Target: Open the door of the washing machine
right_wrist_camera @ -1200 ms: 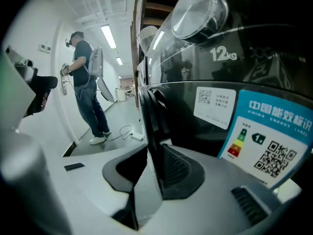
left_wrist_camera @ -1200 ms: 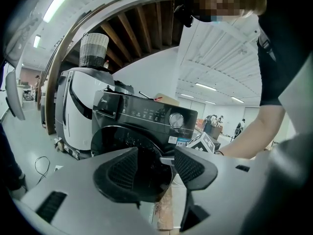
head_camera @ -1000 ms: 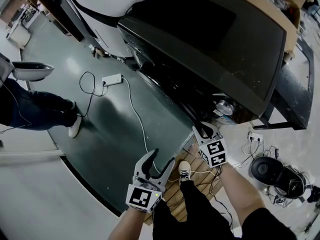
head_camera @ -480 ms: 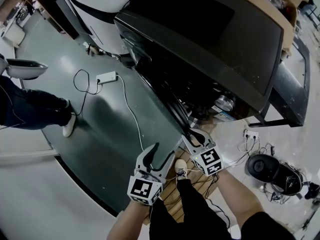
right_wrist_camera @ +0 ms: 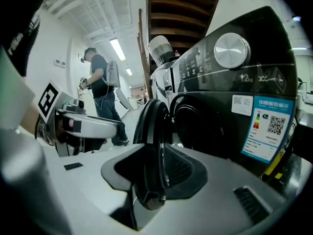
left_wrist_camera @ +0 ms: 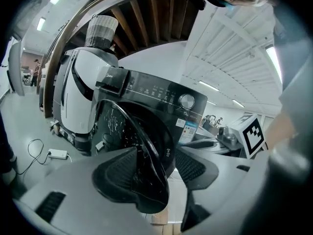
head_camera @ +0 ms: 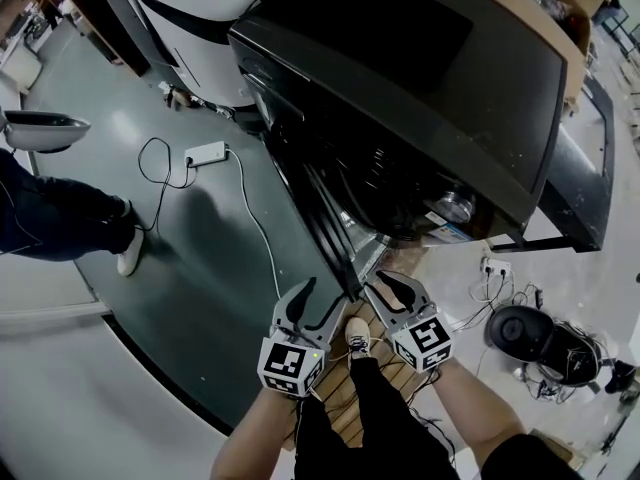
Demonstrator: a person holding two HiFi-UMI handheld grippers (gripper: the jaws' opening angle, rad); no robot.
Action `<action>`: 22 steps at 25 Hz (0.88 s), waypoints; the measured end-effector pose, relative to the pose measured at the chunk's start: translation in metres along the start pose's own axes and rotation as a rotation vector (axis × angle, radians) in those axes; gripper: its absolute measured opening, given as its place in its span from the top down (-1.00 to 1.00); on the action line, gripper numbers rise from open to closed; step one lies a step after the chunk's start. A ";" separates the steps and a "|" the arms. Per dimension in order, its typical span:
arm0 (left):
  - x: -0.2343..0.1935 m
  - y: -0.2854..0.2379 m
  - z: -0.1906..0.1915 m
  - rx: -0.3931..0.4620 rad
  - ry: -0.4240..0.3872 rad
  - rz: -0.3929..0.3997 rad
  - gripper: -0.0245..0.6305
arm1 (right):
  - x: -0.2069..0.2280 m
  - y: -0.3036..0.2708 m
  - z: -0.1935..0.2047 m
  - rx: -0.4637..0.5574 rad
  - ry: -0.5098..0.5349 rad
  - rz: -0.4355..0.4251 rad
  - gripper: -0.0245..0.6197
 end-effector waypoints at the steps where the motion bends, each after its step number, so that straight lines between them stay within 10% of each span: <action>1: -0.003 -0.001 0.002 -0.002 0.003 -0.002 0.18 | 0.001 0.001 -0.001 0.007 -0.015 0.010 0.50; 22: -0.080 0.059 0.008 -0.019 0.047 -0.118 0.16 | -0.028 -0.011 -0.037 0.079 -0.084 0.096 0.52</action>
Point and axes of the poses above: the fingertips, and each gripper's own axes: y backward along the fingers, x to its right, z out of its underside, the point moved 3 cm from there along y, backward along the fingers, and after that the axes turned 11 degrees about y, right-handed, at the moved point
